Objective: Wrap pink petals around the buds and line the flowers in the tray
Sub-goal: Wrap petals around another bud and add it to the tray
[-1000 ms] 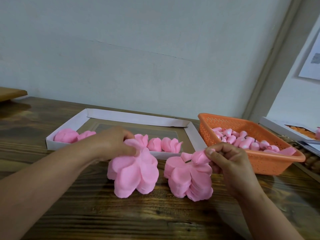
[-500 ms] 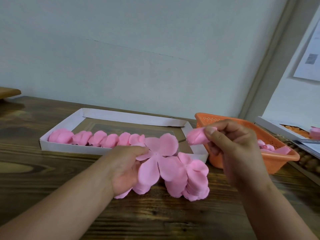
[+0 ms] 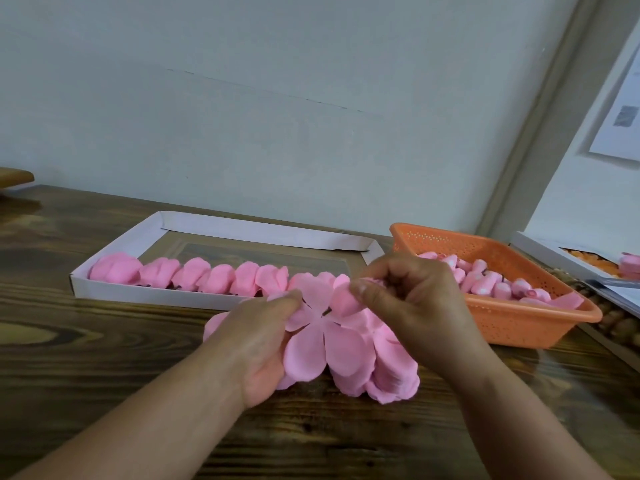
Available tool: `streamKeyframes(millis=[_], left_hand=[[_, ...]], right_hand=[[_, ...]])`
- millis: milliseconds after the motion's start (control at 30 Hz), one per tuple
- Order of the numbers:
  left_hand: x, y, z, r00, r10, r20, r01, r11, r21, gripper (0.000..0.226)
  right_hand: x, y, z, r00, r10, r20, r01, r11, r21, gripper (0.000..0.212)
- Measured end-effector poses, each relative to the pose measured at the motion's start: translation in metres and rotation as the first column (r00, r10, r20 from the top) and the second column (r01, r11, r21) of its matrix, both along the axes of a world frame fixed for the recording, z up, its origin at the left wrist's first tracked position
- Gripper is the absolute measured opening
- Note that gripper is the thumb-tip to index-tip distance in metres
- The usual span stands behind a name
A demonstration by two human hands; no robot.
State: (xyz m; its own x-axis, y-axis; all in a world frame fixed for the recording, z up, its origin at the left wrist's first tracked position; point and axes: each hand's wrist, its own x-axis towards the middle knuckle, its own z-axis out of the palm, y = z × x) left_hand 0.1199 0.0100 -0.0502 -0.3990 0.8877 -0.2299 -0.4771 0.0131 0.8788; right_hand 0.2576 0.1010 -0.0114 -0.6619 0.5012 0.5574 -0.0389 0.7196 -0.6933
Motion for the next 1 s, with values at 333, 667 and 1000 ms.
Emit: streamKeyframes(millis=[333,667,1000], left_hand=[[-0.001,0.001,-0.001,1.000,-0.011,0.021,0.011,1.000,0.013,0.023],[-0.002,0.014,0.013,0.999,0.018,0.040,-0.020,0.998,0.053,0.025],[-0.001,0.011,-0.002,0.977,-0.055,-0.206,0.057,0.998,0.002,0.019]], right_hand=[[-0.006,0.006,-0.006,0.994,-0.052,0.097,0.043,0.994,0.096,0.015],[-0.020,0.016,-0.005,0.983,-0.073,0.169,0.048,0.988,0.146,0.018],[-0.018,0.022,0.003,0.922,-0.079,0.379,0.007,0.982,0.187,0.010]])
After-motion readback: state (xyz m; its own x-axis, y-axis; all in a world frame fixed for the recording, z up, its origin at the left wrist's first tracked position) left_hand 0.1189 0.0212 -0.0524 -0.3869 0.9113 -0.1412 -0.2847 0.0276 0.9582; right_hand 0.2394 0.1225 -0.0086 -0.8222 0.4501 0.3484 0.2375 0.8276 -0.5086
